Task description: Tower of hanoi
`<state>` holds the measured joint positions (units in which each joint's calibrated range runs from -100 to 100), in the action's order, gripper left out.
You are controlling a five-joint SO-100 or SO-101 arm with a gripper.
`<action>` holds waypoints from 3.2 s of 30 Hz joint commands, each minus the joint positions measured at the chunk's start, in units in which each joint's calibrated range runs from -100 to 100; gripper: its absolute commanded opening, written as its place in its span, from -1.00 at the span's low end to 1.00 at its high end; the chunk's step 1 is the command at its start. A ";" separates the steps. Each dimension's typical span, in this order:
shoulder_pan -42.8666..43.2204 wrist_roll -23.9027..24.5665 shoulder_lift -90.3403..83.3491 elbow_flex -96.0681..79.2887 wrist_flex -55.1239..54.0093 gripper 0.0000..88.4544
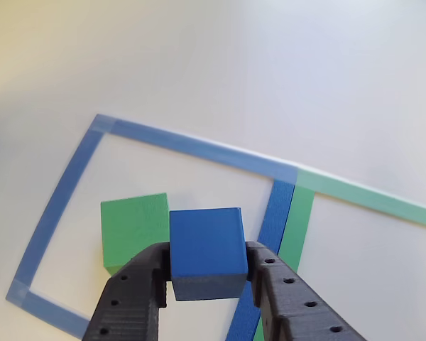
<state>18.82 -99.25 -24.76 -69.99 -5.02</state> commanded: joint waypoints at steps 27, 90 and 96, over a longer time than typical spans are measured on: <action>6.45 -0.75 19.07 9.79 -16.79 -0.95; -0.33 -0.75 11.94 34.51 8.63 -1.00; -7.12 -0.75 7.69 47.14 33.80 -1.00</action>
<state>16.03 -100.00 -10.72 -32.07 13.56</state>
